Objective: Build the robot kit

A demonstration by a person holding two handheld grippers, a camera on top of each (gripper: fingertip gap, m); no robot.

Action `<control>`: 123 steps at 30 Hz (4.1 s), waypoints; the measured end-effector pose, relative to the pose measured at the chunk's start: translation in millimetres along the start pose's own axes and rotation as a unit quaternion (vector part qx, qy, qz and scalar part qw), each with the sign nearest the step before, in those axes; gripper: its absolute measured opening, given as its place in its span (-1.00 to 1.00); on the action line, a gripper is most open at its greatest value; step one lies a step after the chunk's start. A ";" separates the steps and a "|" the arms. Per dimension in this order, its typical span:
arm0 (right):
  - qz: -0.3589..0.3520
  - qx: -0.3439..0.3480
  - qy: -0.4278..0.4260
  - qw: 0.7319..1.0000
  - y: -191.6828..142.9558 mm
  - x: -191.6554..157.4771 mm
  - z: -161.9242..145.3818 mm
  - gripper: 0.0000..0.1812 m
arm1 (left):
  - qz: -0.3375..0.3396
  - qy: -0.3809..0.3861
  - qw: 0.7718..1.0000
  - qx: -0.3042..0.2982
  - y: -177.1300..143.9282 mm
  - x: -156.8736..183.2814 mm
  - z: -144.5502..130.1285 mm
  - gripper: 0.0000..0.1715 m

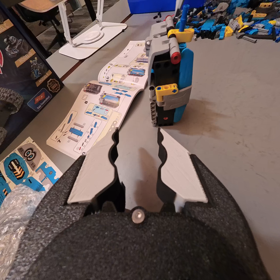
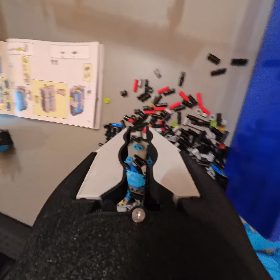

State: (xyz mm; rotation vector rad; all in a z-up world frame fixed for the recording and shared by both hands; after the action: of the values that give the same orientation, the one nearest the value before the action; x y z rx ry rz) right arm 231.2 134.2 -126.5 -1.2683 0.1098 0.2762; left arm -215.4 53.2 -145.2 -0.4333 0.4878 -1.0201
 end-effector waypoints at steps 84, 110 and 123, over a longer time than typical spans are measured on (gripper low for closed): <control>-0.020 -0.090 -0.082 0.992 36.4 -36.8 7.2 -1.00 | 0.008 0.022 1.000 -0.010 1.2 5.2 -1.1 -0.41; -0.026 -0.077 -0.094 0.992 38.9 -48.0 11.7 -0.96 | 0.008 0.026 1.000 -0.012 1.6 5.9 -1.5 -0.41; 0.157 -0.170 -0.437 0.869 28.8 -151.4 -51.8 -0.95 | 0.008 0.028 0.999 -0.014 1.7 6.1 -1.7 -0.41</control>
State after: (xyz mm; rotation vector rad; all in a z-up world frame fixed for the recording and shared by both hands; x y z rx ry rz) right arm 81.6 70.8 -133.4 -1.3578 -0.5393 1.1699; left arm -212.5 48.4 -148.6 -0.4261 0.5545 -1.0130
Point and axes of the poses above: each gripper's, where its closed fingertips meet, y out along the fingers, z out of its top, x = y × z across the jaws, the point moved 8 cm from there along -y, back along the fingers, and after that the axes turned 6 degrees about -x, right-handed, at the moved point
